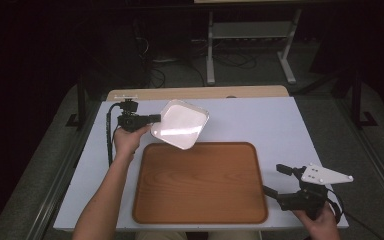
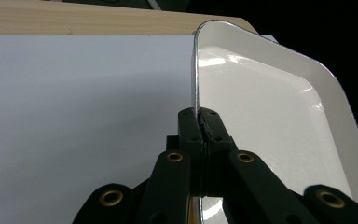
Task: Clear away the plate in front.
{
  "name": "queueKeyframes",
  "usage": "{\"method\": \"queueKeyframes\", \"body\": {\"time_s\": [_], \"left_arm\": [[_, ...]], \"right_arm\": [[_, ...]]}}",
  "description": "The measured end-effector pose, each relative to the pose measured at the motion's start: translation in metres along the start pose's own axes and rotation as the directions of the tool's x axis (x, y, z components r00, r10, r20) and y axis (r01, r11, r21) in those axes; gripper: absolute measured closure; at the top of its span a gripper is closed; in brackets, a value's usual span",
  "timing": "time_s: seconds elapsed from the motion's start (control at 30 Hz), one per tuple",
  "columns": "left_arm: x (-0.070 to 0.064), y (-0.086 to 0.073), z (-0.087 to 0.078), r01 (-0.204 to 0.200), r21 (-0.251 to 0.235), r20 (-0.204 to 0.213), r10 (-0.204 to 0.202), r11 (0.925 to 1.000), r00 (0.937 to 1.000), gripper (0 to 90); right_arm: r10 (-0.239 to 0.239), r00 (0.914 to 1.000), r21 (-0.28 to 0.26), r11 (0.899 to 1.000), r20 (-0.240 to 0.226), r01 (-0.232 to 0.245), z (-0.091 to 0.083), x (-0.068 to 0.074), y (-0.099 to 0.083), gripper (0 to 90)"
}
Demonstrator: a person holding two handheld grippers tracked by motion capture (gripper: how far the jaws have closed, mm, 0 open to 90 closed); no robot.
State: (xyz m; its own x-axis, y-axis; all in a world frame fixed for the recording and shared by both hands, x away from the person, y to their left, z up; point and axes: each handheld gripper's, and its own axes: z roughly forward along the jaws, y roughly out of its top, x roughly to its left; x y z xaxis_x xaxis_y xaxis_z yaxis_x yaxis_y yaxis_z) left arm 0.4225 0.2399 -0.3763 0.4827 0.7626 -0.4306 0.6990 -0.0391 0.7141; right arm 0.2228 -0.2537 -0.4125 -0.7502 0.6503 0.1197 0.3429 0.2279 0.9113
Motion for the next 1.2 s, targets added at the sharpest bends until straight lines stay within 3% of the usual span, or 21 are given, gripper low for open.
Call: {"method": "queueKeyframes", "body": {"time_s": [0.43,0.73,1.2], "left_arm": [[-0.005,-0.005,-0.017,-0.034,0.003,0.021,0.034,0.9994,0.9992,89.3],[-0.010,-0.017,-0.024,-0.031,0.003,0.048,0.030,0.9995,0.9984,89.3],[-0.015,-0.031,-0.039,-0.039,-0.001,0.048,0.039,0.9992,0.9981,89.2]], "right_arm": [[0.004,1.0000,0.007,1.000,0.001,-0.004,0.004,0.001,0.000,13.1],[0.009,0.9999,-0.003,1.000,0.010,-0.009,0.002,0.001,0.001,13.1],[0.002,1.0000,-0.003,1.000,0.009,-0.002,0.002,0.002,0.001,13.1]]}}
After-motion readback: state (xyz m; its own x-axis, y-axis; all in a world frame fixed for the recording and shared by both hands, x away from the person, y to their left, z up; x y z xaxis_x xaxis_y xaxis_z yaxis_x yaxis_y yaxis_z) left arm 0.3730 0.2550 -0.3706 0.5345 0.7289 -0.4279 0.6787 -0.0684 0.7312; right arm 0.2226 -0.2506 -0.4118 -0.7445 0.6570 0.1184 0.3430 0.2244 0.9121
